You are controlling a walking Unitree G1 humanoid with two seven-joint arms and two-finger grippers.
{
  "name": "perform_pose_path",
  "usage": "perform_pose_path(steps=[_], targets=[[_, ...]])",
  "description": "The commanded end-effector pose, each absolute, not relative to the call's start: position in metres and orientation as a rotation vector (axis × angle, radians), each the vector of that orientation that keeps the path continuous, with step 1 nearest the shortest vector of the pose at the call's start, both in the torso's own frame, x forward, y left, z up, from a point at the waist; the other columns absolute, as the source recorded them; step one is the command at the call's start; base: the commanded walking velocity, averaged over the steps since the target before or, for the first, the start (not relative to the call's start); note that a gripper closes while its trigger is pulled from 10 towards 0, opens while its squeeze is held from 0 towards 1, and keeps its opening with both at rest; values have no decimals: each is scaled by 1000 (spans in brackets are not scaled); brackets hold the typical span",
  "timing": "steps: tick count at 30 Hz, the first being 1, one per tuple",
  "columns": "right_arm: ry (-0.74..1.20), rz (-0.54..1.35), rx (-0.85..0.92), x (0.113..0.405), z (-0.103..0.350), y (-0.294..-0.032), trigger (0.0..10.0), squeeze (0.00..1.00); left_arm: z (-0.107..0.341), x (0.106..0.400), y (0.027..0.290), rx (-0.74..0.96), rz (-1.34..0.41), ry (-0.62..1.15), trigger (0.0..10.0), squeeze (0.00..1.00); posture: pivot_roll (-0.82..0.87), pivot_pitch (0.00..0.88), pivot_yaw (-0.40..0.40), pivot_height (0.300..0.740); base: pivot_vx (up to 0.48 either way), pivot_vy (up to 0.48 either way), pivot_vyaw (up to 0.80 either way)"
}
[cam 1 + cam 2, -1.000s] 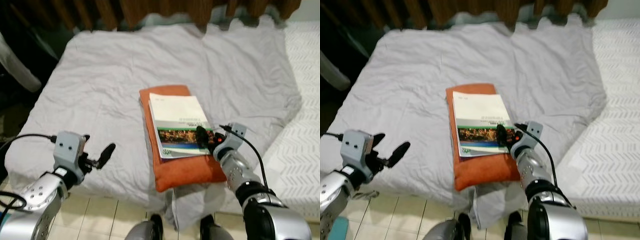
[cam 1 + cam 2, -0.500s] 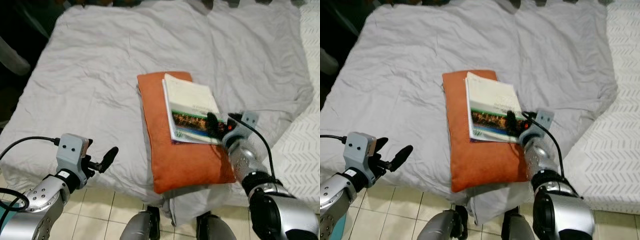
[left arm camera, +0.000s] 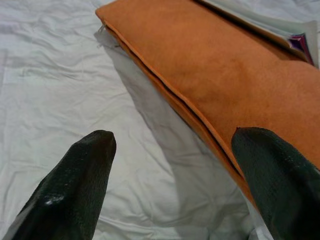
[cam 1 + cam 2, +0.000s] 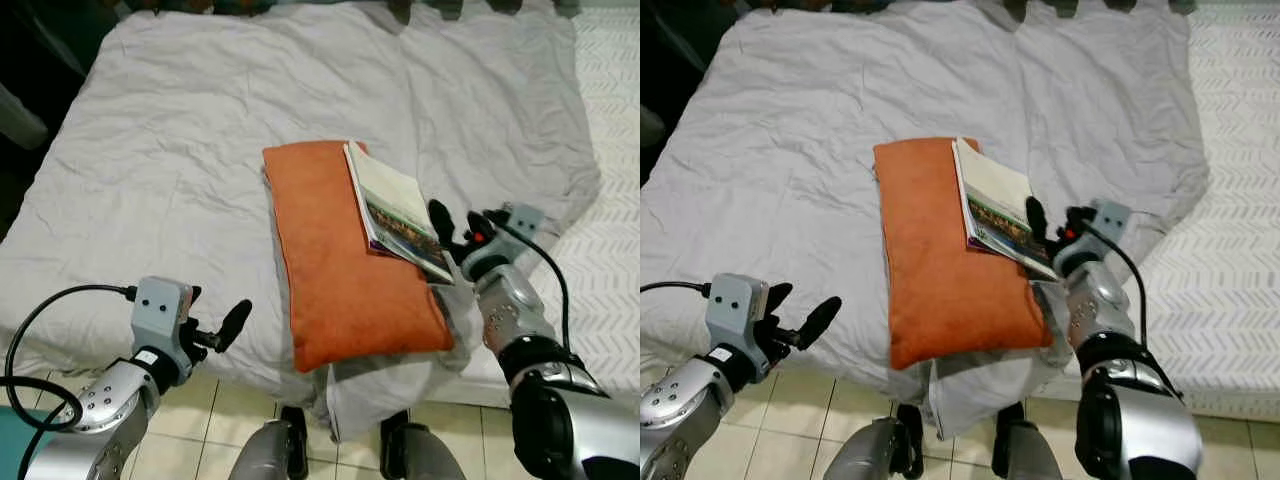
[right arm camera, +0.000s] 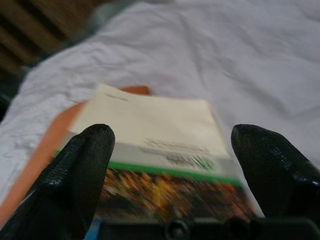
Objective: Clean up the room
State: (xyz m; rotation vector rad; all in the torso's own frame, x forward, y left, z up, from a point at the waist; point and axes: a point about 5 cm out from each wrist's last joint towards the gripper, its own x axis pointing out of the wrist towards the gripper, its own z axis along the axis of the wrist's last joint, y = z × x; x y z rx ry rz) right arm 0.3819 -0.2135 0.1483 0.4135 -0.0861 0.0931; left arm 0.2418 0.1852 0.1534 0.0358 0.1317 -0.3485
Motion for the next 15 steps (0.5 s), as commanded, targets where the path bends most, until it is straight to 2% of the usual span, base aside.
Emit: perform_pose_path(steps=[1,5,8,10,12,13,15], targets=[[-24,76,440,376,131,-215,10000,0,146,240,191,41,-320,161,10000,0,217,369,89,740,0,0,0],[-66,127,225,374,136,-207,10000,0,145,246,194,59,-282,147,10000,0,191,335,68,740,0,0,0],[-145,120,-8,369,142,-203,10000,0,147,254,190,26,-274,107,10000,0,149,301,49,740,0,0,0],[-179,101,-96,363,141,-202,10000,0,147,262,187,18,-284,83,10000,0,116,277,37,740,0,0,0],[-186,89,-127,350,131,-198,10000,0,149,271,186,25,-286,55,10000,0,97,259,29,740,0,0,0],[-161,92,-108,333,115,-191,10000,0,148,278,186,46,-284,35,10000,0,75,235,22,740,0,0,0],[-131,108,-73,317,103,-184,10000,0,145,280,185,69,-280,28,10000,0,63,215,19,740,0,0,0]])
